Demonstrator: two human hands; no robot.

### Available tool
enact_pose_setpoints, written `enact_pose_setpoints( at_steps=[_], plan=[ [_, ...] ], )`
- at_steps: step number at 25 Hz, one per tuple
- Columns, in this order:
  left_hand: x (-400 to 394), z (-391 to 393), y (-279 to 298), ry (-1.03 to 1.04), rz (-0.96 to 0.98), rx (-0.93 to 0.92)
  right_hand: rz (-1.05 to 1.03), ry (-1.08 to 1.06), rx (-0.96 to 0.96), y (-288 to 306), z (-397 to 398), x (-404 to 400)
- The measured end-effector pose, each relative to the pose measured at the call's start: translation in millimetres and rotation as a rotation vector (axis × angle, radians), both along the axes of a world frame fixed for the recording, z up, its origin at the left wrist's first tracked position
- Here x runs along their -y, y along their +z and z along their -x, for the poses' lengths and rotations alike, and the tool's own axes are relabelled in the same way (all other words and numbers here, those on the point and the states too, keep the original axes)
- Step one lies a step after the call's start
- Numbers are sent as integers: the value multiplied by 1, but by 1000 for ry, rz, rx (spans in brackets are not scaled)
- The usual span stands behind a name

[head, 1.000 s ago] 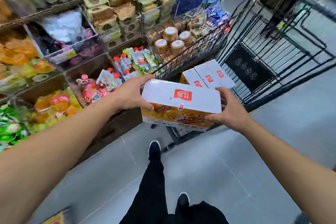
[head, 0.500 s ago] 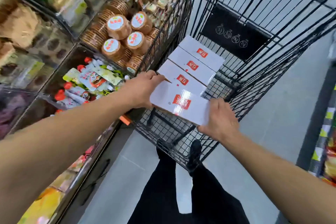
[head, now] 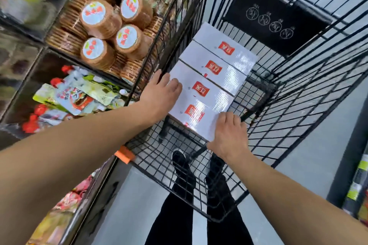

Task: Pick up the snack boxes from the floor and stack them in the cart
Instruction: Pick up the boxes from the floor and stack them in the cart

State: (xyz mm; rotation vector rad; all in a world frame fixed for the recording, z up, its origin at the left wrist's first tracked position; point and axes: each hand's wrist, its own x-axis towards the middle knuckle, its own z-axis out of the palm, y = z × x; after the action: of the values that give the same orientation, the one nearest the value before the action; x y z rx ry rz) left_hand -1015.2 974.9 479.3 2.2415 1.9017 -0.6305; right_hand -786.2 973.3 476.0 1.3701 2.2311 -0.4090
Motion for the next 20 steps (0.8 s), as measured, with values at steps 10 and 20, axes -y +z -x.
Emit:
enact_pose_setpoints(
  at_steps=[10, 20],
  plan=[
    [4, 18, -46, -47, 9, -131, -62, 62, 15, -45, 21, 2],
    [27, 3, -41, 135, 155, 30, -43, 135, -30, -48, 17, 1]
  ],
)
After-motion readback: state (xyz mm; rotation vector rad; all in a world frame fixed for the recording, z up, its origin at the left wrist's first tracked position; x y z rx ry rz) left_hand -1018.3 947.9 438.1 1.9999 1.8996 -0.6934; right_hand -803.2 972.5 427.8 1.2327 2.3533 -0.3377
